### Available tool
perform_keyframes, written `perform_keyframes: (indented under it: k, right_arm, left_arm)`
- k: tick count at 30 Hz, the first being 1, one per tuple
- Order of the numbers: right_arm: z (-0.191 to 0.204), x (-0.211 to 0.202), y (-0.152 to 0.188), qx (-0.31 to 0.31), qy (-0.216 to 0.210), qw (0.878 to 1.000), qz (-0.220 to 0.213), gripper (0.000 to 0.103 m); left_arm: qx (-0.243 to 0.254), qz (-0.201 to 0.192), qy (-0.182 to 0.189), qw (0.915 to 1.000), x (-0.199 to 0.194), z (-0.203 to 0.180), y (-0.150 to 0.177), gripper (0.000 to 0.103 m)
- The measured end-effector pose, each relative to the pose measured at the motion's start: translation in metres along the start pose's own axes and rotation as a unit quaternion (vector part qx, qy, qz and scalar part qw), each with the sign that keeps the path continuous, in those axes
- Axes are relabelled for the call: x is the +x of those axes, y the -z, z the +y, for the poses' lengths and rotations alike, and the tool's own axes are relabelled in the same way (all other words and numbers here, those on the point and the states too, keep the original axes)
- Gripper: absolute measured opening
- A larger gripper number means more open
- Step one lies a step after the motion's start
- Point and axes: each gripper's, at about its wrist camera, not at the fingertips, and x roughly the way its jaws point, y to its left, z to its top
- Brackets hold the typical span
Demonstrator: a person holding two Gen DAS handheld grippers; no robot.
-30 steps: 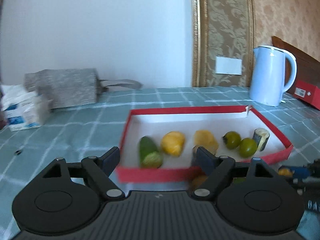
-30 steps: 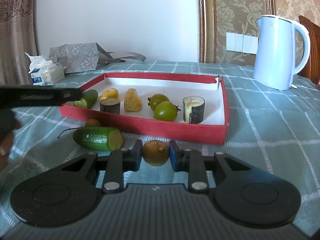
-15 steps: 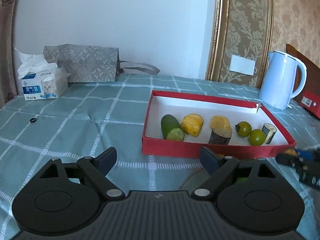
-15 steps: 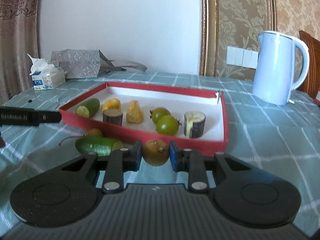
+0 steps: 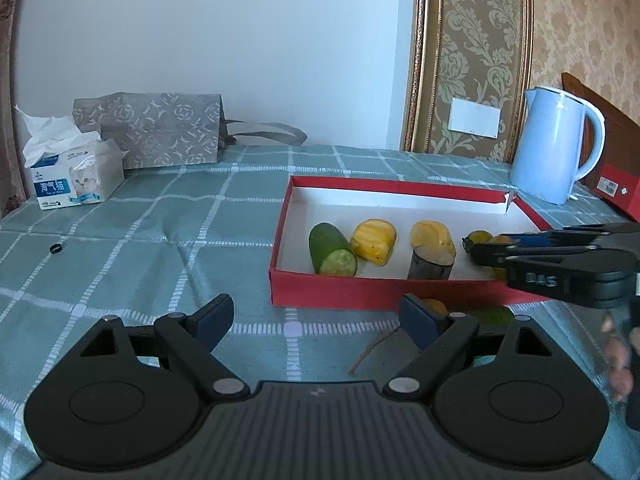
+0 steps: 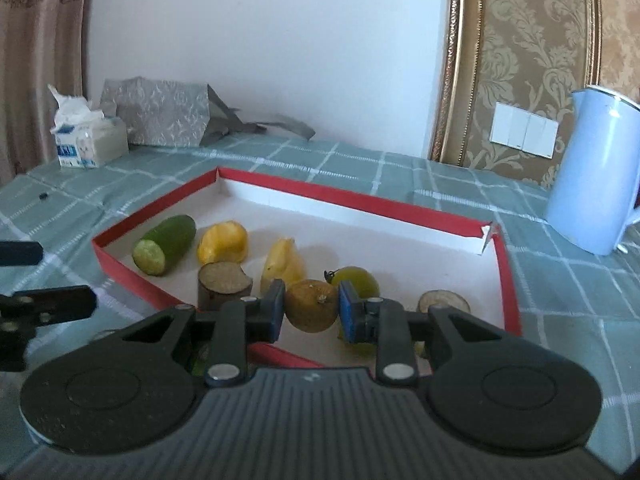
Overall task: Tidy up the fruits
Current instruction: 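Lower the small brown fruit into the tray and open the right tool, then grasp the small brown kiwi beside the tray with the left tool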
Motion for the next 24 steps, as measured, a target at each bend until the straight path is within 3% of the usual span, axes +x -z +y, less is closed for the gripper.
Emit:
perform_keyframes:
  k: [3, 4, 5, 7, 10, 12, 14, 18, 22, 24]
  right_arm:
    - [-0.002, 0.004, 0.005, 0.004, 0.005, 1.0, -0.009, 0.033]
    - [-0.004, 0.002, 0.005, 0.008, 0.004, 1.0, -0.017, 0.045]
    - [-0.005, -0.002, 0.006, 0.012, 0.006, 1.0, -0.025, 0.065]
    - [-0.009, -0.017, 0.008, 0.023, 0.027, 0.998, -0.052, 0.085]
    - [-0.018, -0.044, 0.012, 0.033, 0.041, 0.996, -0.075, 0.085]
    - [-0.026, -0.06, 0.018, 0.049, 0.047, 0.994, -0.087, 0.092]
    - [-0.036, -0.071, 0.027, 0.069, 0.042, 0.993, -0.092, 0.094]
    - [-0.048, -0.071, 0.041, 0.099, 0.031, 0.993, -0.061, 0.093]
    - [-0.049, -0.068, 0.043, 0.111, -0.002, 0.993, -0.046, 0.09]
    - [-0.044, -0.068, 0.044, 0.099, 0.012, 0.994, -0.046, 0.09]
  left_arm:
    - [-0.001, 0.004, 0.002, 1.0, 0.002, 0.001, 0.0, 0.09]
    - [-0.001, 0.004, 0.001, 1.0, 0.002, 0.001, 0.0, 0.09]
    - [-0.001, 0.004, 0.001, 1.0, 0.002, 0.001, 0.0, 0.09]
    - [-0.003, 0.005, 0.001, 1.0, 0.002, 0.002, 0.0, 0.09]
    - [-0.009, 0.006, 0.014, 0.9998, 0.0, 0.003, 0.001, 0.09]
    - [-0.003, -0.001, 0.024, 0.9997, -0.003, 0.001, 0.001, 0.09]
    - [0.015, -0.01, 0.013, 0.9997, -0.005, -0.004, 0.003, 0.09]
    - [0.022, 0.005, -0.008, 0.9997, 0.004, -0.007, 0.002, 0.09]
    - [0.018, 0.011, -0.005, 0.9998, 0.009, -0.006, 0.001, 0.09]
    - [0.025, 0.013, -0.017, 0.9994, 0.015, -0.009, -0.001, 0.09]
